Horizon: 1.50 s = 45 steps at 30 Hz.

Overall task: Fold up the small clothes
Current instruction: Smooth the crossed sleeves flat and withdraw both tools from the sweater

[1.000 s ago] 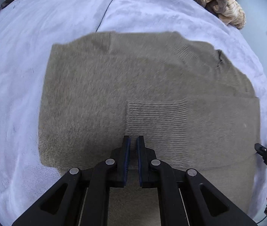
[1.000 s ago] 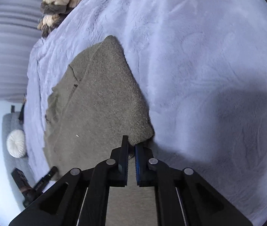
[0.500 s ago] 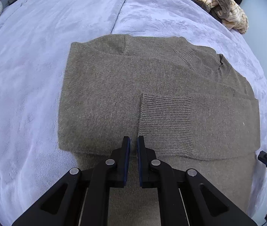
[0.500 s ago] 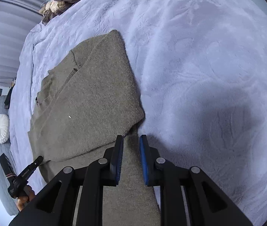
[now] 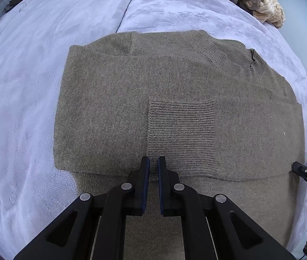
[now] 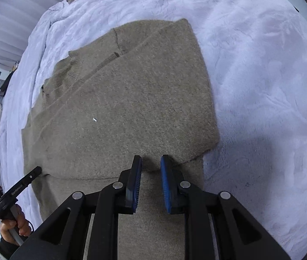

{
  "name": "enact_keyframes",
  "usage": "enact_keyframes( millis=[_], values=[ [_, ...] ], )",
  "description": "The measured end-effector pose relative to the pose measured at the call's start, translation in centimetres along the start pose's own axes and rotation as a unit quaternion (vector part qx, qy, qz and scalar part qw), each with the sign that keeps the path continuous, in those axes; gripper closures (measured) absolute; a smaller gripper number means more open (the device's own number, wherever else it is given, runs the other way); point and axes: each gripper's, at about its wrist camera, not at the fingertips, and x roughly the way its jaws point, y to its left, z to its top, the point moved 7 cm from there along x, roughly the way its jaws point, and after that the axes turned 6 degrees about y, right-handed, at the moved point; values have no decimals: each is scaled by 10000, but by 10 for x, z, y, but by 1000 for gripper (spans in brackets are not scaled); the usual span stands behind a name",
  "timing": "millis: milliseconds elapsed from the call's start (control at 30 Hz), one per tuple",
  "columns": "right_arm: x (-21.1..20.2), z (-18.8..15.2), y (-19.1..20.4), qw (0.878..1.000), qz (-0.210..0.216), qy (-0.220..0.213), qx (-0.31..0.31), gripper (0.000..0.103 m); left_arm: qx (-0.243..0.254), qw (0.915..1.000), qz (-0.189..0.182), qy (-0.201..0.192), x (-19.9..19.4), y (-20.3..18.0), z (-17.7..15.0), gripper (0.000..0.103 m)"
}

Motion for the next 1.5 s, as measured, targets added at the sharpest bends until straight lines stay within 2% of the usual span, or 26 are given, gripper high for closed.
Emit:
enact_keyframes(
  millis=[100, 167, 333, 467, 967, 1000, 1033, 1067, 1100, 1133, 1367, 1433, 1500],
  values=[
    [-9, -6, -6, 10000, -54, 9, 46, 82, -145, 9999, 38, 32, -3, 2, -3, 95],
    [-15, -12, -12, 9999, -43, 28, 91, 75, -161, 9998, 40, 77, -5, 4, -7, 95],
    [-33, -26, -20, 9998, -6, 17, 188, 66, -155, 9998, 91, 130, -14, 2, -20, 95],
    [-44, -36, -17, 9998, 23, 57, 166, 65, -136, 9997, 102, 198, -24, 1, -35, 95],
    [-67, -92, 7, 9996, 106, 269, 2, 38, 182, 9977, 266, 591, -51, -21, -83, 95],
    [-68, -95, 9, 9996, 109, 268, -5, 38, 186, 9975, 275, 624, -52, -21, -87, 93],
    [-70, -97, 10, 9996, 112, 269, -14, 37, 181, 9973, 282, 655, -54, -21, -91, 61],
    [-71, -100, 10, 9996, 113, 267, -18, 37, 155, 9969, 334, 695, -56, -19, -94, 7],
    [-72, -102, 11, 9996, 111, 272, -25, 35, 108, 9967, 430, 679, -58, -17, -97, 1],
    [-74, -104, 11, 9995, 106, 280, -32, 34, 99, 9975, 471, 526, -65, -16, -97, 2],
    [-76, -111, 17, 9993, 99, 345, -79, 33, 104, 9976, 479, 496, -80, -12, -107, 2],
    [-77, -111, 23, 9993, 98, 292, -208, 18, 61, 9978, 453, 477, -82, -11, -110, 2],
    [-82, -110, 33, 9987, 127, 120, -481, 17, -5, 9979, 418, 495, -79, -12, -106, 2]
  ],
)
